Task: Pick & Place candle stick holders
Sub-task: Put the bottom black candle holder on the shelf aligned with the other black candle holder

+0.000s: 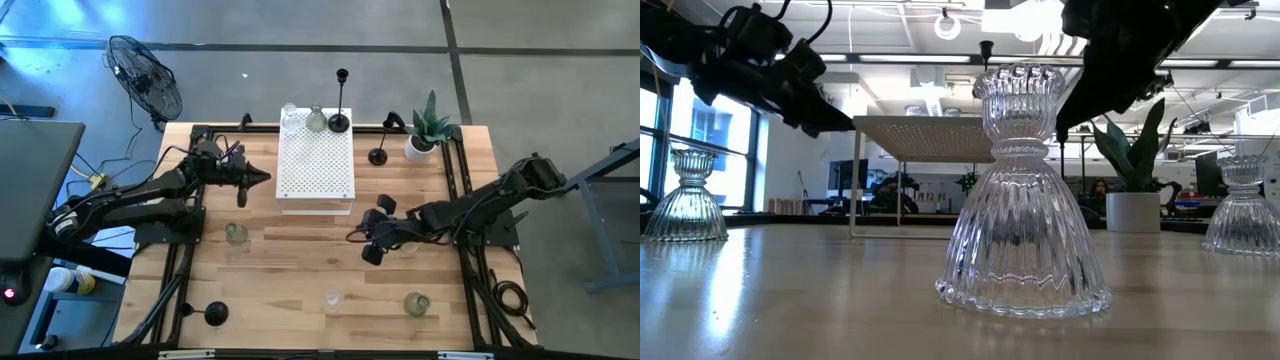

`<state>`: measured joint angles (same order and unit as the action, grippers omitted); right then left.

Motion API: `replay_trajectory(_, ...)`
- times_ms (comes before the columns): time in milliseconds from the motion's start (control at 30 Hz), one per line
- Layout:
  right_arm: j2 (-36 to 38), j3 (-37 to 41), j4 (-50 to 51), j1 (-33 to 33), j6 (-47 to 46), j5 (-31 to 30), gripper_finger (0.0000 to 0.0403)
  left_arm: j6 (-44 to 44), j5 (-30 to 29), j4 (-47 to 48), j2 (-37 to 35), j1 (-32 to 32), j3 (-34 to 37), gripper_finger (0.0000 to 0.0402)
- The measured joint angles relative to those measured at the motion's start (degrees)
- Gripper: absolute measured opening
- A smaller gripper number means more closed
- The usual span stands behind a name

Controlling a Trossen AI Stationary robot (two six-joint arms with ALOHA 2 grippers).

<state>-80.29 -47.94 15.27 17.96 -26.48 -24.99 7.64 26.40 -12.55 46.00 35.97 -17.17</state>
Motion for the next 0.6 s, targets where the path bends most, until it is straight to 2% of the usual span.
replay_trajectory(267, 0.16, 0.0, -0.07, -1.31, 3.37, 0.13, 0.0003, -1.97, 1.45, 2.71, -0.65, 0.0, -0.07, 0.0019)
replay_trajectory(367, 0.26, -0.01, -0.14, -2.3, 4.46, 0.15, 0.0004, -1.99, 1.5, 10.18, -2.36, -0.47, -2.3, 0.0019)
replay_trajectory(467, 0.26, -0.01, -0.16, -2.9, 5.57, 0.02, 0.0001, -1.75, -2.19, 19.09, -4.6, -3.02, -5.81, 0.0019)
replay_trajectory(600, 0.26, -0.01, -0.95, -2.99, 7.25, -0.49, 0.0002, -3.18, -8.52, 22.96, -7.81, -10.18, -8.88, 0.0019)
